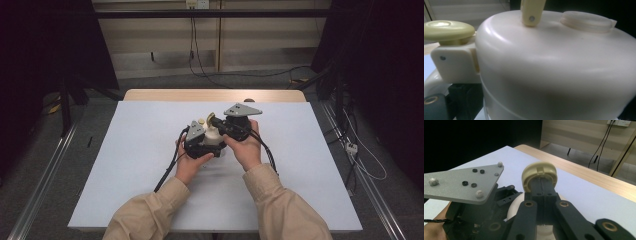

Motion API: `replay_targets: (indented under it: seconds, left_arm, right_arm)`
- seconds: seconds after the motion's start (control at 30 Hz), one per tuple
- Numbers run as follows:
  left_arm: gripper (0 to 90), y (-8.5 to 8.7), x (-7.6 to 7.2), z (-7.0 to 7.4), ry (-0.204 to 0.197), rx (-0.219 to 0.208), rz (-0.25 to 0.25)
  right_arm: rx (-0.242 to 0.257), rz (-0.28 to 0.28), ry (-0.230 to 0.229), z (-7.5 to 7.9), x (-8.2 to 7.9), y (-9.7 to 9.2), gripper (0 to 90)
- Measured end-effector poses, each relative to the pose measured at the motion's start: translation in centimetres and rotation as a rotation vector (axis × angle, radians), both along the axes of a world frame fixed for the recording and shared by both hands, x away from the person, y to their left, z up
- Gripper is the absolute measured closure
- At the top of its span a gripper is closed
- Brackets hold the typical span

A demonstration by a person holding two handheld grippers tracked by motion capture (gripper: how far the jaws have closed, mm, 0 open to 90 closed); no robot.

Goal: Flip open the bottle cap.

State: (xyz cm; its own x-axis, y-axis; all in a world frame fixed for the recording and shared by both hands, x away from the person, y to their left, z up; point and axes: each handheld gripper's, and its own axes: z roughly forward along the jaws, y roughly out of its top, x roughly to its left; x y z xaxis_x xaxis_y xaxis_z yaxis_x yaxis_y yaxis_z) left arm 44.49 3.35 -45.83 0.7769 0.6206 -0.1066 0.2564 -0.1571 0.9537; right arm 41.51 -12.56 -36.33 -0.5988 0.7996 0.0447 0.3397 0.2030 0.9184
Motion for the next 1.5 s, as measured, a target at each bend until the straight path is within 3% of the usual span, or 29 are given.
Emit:
replay_targets:
  seconds: [0.93,1.5]
  left_arm:
    - [5.1,0.08,0.03,0.01,0.002,0.001,-0.003]
    - [4.8,0.57,-0.45,0.66,0.043,0.026,0.0]
  right_arm:
    - [0.0,0.009,0.005,-0.24,0.24,0.3,90.0]
    - [0.004,0.009,0.014,-0.18,0.15,0.25,88.1]
